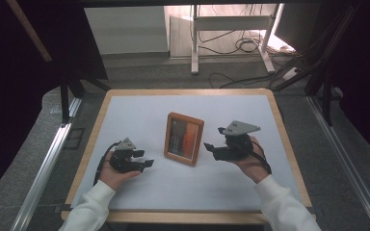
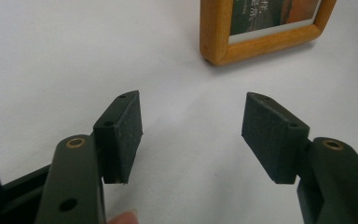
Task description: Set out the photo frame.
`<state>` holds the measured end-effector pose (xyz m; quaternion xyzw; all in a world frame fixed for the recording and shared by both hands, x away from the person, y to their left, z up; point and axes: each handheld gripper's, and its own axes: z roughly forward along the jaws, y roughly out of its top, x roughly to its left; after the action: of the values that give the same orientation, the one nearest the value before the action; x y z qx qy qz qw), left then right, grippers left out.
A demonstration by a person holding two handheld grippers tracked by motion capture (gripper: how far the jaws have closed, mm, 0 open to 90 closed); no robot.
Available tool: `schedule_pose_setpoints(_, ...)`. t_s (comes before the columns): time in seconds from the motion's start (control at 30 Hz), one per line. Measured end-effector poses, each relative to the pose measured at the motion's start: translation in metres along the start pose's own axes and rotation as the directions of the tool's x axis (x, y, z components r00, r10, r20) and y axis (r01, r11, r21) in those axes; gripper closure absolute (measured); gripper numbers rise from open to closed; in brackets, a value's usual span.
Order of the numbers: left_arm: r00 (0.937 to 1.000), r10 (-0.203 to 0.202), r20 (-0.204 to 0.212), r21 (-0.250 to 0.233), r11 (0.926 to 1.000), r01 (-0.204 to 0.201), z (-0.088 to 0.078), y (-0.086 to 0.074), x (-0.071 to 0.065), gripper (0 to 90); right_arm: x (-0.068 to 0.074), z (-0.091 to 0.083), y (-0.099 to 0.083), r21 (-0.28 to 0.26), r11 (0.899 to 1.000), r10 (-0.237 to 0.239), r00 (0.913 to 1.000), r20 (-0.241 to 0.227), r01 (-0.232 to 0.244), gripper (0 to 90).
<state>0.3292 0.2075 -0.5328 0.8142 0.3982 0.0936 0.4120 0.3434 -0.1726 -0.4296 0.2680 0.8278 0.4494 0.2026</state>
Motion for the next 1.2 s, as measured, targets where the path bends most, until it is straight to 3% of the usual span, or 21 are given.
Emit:
schedule_pose_setpoints(0.03, 1.0000, -0.002, 0.000, -0.001, 1.0000, 0.002, 0.000, 0.000, 0.000, 37.5, 0.000, 0.000, 0.000, 0.000, 1.000, 0.000, 1.0000, 0.000, 0.000, 25.5)
schedule_pose_setpoints(0.13, 1.0000, 0.002, -0.001, 0.004, 1.0000, -0.002, 0.001, 0.000, 0.000, 37.5, 0.000, -0.014, -0.028, 0.010, 0.999, 0.040, 0.9992, 0.006, -0.040, 25.6)
schedule_pose_setpoints(0.17, 1.0000, 0.002, -0.002, 0.004, 1.0000, -0.002, 0.001, 0.001, -0.001, 37.5, 0.000, -0.014, -0.028, 0.010, 0.999, 0.040, 0.9992, 0.006, -0.040, 25.6)
schedule_pose_setpoints(0.33, 0.9999, 0.001, -0.015, -0.005, 1.0000, -0.001, 0.001, 0.001, -0.001, 38.1, -0.002, -0.026, -0.068, 0.051, 0.995, 0.087, 0.9953, 0.043, -0.089, 26.2)
schedule_pose_setpoints(0.43, 0.9993, 0.005, -0.036, -0.007, 1.0000, -0.005, 0.002, 0.000, 0.000, 40.0, -0.003, -0.029, -0.083, 0.056, 0.993, 0.097, 0.9939, 0.052, -0.100, 26.3)
schedule_pose_setpoints(0.53, 0.9991, 0.007, -0.042, -0.007, 0.9999, -0.008, 0.001, 0.000, 0.000, 40.2, -0.002, -0.030, -0.090, 0.057, 0.991, 0.117, 0.9922, 0.043, -0.119, 26.3)
schedule_pose_setpoints(0.63, 0.9990, 0.003, -0.045, -0.014, 0.9999, -0.004, -0.001, 0.000, -0.001, 39.4, 0.001, -0.029, -0.098, 0.085, 0.991, 0.096, 0.9939, 0.055, -0.100, 26.3)
schedule_pose_setpoints(0.83, 0.9992, 0.003, -0.039, -0.020, 0.9998, -0.004, -0.002, 0.001, 0.000, 39.8, 0.002, -0.028, -0.099, 0.091, 0.990, 0.099, 0.9929, 0.066, -0.104, 26.3)
schedule_pose_setpoints(0.87, 0.9996, 0.000, -0.029, -0.016, 0.9999, 0.000, -0.002, 0.001, 0.001, 49.4, 0.002, -0.027, -0.099, 0.094, 0.990, 0.097, 0.9931, 0.066, -0.103, 26.4)
schedule_pose_setpoints(0.9, 0.9999, -0.002, -0.013, -0.012, 0.9999, 0.001, -0.002, 0.001, 0.002, 49.4, 0.002, -0.027, -0.099, 0.094, 0.990, 0.097, 0.9931, 0.066, -0.103, 26.4)
schedule_pose_setpoints(0.93, 1.0000, 0.001, -0.006, -0.017, 0.9999, -0.001, 0.000, 0.003, 0.003, 60.1, 0.002, -0.026, -0.099, 0.097, 0.990, 0.096, 0.9930, 0.069, -0.102, 26.3)
schedule_pose_setpoints(0.97, 1.0000, 0.001, -0.006, -0.017, 0.9999, -0.001, 0.000, 0.003, 0.003, 64.7, 0.001, -0.025, -0.100, 0.100, 0.990, 0.094, 0.9932, 0.069, -0.100, 26.3)
schedule_pose_setpoints(1.0, 1.0000, 0.002, -0.006, -0.016, 0.9999, -0.002, 0.001, 0.005, 0.003, 64.7, 0.001, -0.025, -0.100, 0.100, 0.990, 0.094, 0.9932, 0.069, -0.100, 26.3)
schedule_pose_setpoints(1.2, 0.9999, -0.006, -0.012, -0.029, 0.9996, 0.005, 0.016, 0.020, 0.006, 85.4, 0.001, -0.023, -0.102, 0.117, 0.989, 0.077, 0.9944, 0.072, -0.086, 26.2)
